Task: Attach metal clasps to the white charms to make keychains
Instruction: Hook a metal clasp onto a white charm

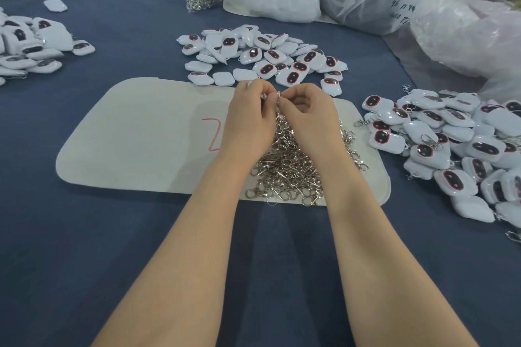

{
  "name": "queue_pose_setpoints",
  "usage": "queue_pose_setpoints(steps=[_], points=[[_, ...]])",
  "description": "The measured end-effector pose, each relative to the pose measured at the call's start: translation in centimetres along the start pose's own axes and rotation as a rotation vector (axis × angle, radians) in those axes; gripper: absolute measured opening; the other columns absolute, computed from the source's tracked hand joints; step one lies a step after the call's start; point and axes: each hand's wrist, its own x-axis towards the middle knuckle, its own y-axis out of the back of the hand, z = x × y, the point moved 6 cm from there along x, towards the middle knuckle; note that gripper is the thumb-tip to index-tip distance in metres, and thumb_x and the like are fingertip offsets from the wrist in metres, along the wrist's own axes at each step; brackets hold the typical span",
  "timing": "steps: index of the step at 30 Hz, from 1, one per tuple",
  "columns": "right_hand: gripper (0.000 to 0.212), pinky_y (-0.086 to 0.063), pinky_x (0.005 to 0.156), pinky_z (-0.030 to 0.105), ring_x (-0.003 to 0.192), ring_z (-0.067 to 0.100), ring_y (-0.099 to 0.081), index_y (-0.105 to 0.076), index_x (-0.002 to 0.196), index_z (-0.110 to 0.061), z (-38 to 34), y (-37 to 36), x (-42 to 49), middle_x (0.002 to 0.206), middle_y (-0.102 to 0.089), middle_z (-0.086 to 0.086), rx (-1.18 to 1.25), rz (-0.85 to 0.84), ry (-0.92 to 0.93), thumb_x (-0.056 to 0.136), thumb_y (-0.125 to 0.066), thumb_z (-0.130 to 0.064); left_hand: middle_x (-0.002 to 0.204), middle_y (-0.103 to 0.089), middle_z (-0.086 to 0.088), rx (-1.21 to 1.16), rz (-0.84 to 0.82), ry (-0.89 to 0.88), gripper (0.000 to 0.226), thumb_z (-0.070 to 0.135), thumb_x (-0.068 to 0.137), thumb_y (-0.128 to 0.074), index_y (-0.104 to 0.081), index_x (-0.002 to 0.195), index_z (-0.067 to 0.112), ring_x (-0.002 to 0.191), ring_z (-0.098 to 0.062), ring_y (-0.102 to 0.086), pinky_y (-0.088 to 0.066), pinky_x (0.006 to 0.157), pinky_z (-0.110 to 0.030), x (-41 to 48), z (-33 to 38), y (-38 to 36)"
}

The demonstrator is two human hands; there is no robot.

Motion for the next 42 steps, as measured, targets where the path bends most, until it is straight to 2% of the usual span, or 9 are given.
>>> queue_pose_setpoints(steps=[3, 7, 11, 27, 32, 35, 37, 40, 42], points=[[0.014, -0.048, 0.069, 0.016, 0.077, 0.009, -0.06, -0.056, 0.082, -0.021, -0.02, 0.08, -0.04, 0.08, -0.062, -0.006, 0.045, -0.005, -0.005, 0.086, -0.063, -0.009, 0.102, -0.047, -0.001, 0.0, -0.002, -0.003, 0.012, 0.012, 0.097, -0.047, -0.058, 0.101, 0.008, 0.081, -0.01, -0.045, -0.029, 0.07, -0.013, 0.0, 0.02, -0.07], [0.022, -0.039, 0.06, 0.009, 0.061, -0.005, -0.05, -0.051, 0.078, -0.024, -0.41, 0.06, -0.18, 0.074, -0.056, -0.011, 0.01, -0.016, 0.045, 0.086, -0.064, -0.009, 0.102, -0.047, -0.001, -0.008, -0.001, -0.003, 0.01, 0.012, 0.097, -0.047, -0.056, 0.099, 0.009, 0.08, -0.009, -0.045, -0.03, 0.071, -0.013, 0.05, -0.1, -0.05], [0.017, -0.038, 0.059, 0.005, 0.059, -0.011, -0.049, -0.052, 0.084, -0.019, -0.59, 0.0, -0.32, 0.075, -0.054, -0.013, -0.013, -0.001, 0.074, 0.086, -0.063, -0.007, 0.102, -0.046, -0.001, 0.01, 0.005, -0.005, 0.012, 0.012, 0.097, -0.047, -0.057, 0.1, 0.007, 0.081, -0.009, -0.044, -0.029, 0.07, -0.013, 0.11, -0.3, -0.09], [0.022, -0.043, 0.062, 0.009, 0.064, 0.001, -0.05, -0.051, 0.079, -0.024, -0.7, -0.06, -0.42, 0.076, -0.056, -0.012, -0.115, 0.014, 0.136, 0.084, -0.061, -0.005, 0.104, -0.044, 0.0, 0.054, -0.014, 0.004, 0.013, 0.012, 0.097, -0.046, -0.058, 0.101, 0.007, 0.083, -0.011, -0.045, -0.031, 0.071, -0.015, 0.14, -0.54, -0.38], [0.021, -0.042, 0.062, 0.007, 0.062, -0.005, -0.05, -0.051, 0.08, -0.023, -0.62, -0.12, -0.5, 0.074, -0.055, -0.014, -0.092, 0.006, 0.124, 0.085, -0.06, -0.005, 0.104, -0.046, -0.002, 0.037, -0.002, 0.006, 0.013, 0.011, 0.096, -0.047, -0.058, 0.101, 0.006, 0.085, -0.012, -0.045, -0.032, 0.072, -0.016, 0.08, -0.51, -0.34], [0.023, -0.039, 0.058, 0.006, 0.059, -0.007, -0.05, -0.05, 0.076, -0.026, -0.43, -0.09, -0.41, 0.071, -0.055, -0.013, -0.073, 0.01, 0.075, 0.085, -0.061, -0.007, 0.104, -0.048, -0.002, 0.018, 0.008, 0.006, 0.011, 0.011, 0.096, -0.049, -0.06, 0.1, 0.008, 0.076, -0.003, -0.044, -0.031, 0.068, -0.008, 0.0, -0.39, -0.2], [0.023, -0.039, 0.057, 0.007, 0.062, -0.002, -0.052, -0.051, 0.075, -0.026, -0.14, 0.06, -0.23, 0.074, -0.059, -0.009, -0.034, 0.023, 0.023, 0.086, -0.061, -0.009, 0.103, -0.048, 0.001, -0.001, 0.011, 0.01, 0.009, 0.013, 0.095, -0.052, -0.06, 0.097, 0.011, 0.071, 0.005, -0.045, -0.031, 0.066, -0.003, -0.06, -0.37, -0.14], [0.02, -0.049, 0.069, 0.023, 0.074, 0.015, -0.06, -0.052, 0.078, -0.025, 0.12, 0.21, -0.11, 0.082, -0.064, 0.002, 0.033, 0.03, -0.028, 0.086, -0.062, -0.01, 0.101, -0.049, 0.002, -0.013, 0.008, 0.018, 0.006, 0.015, 0.093, -0.055, -0.061, 0.095, 0.014, 0.069, 0.006, -0.046, -0.034, 0.067, -0.012, -0.11, -0.42, -0.16], [0.02, -0.052, 0.075, 0.03, 0.079, 0.02, -0.062, -0.053, 0.079, -0.025, 0.11, 0.2, -0.14, 0.084, -0.065, 0.005, 0.041, 0.022, -0.033, 0.086, -0.061, -0.009, 0.099, -0.049, 0.003, -0.001, 0.011, 0.023, 0.006, 0.015, 0.093, -0.056, -0.062, 0.093, 0.015, 0.068, 0.006, -0.046, -0.033, 0.067, -0.015, -0.07, -0.47, -0.11]])
